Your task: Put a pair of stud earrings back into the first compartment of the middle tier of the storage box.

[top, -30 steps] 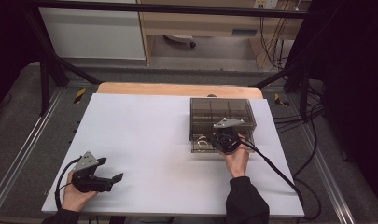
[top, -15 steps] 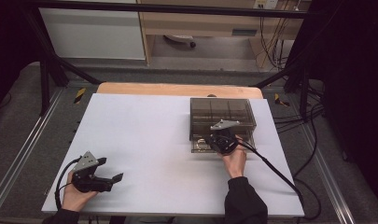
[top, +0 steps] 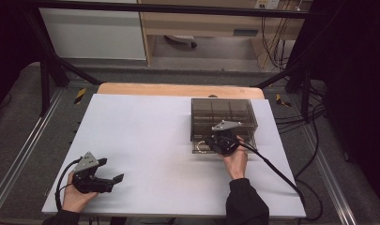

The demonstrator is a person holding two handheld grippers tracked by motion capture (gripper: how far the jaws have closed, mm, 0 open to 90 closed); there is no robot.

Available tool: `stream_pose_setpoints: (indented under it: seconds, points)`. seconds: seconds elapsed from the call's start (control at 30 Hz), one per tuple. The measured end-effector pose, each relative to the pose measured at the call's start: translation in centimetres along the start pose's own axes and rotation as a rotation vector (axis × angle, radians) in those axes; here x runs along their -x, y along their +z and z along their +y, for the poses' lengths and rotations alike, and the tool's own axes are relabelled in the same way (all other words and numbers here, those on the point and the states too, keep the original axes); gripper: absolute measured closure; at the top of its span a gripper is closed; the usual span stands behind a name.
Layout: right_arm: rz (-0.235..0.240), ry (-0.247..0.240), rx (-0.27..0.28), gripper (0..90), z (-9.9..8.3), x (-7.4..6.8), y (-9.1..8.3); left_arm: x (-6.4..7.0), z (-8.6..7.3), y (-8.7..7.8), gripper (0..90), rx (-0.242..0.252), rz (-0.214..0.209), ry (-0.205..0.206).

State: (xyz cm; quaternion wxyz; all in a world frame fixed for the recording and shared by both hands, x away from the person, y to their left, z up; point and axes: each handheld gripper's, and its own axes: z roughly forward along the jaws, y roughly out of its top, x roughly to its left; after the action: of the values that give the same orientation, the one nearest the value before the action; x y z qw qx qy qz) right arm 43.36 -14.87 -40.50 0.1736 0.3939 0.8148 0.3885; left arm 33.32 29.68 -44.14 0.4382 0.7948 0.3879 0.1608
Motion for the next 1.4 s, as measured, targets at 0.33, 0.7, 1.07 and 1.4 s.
stream_pose_setpoints:
  seconds: [0.33, 0.7, 1.07, 1.4]
  points:
    - [0.013, 0.014, 0.090, 34.6, 0.2, -0.2, -3.1, 0.0, 0.0, 0.0, 4.4, -0.001, 0.001, 0.001]
    - [0.059, 0.073, 0.143, 7.1, -1.9, 0.9, -6.3, 0.0, 0.0, 0.1, 4.4, -0.005, 0.000, 0.002]
    - [0.093, 0.096, 0.162, 0.5, -5.2, 1.8, -8.2, 0.1, 0.0, 0.1, 4.5, -0.008, -0.001, 0.004]
    - [0.105, 0.106, 0.170, 0.3, -8.2, 2.4, -9.0, 0.1, 0.0, 0.1, 4.4, -0.008, -0.001, 0.005]
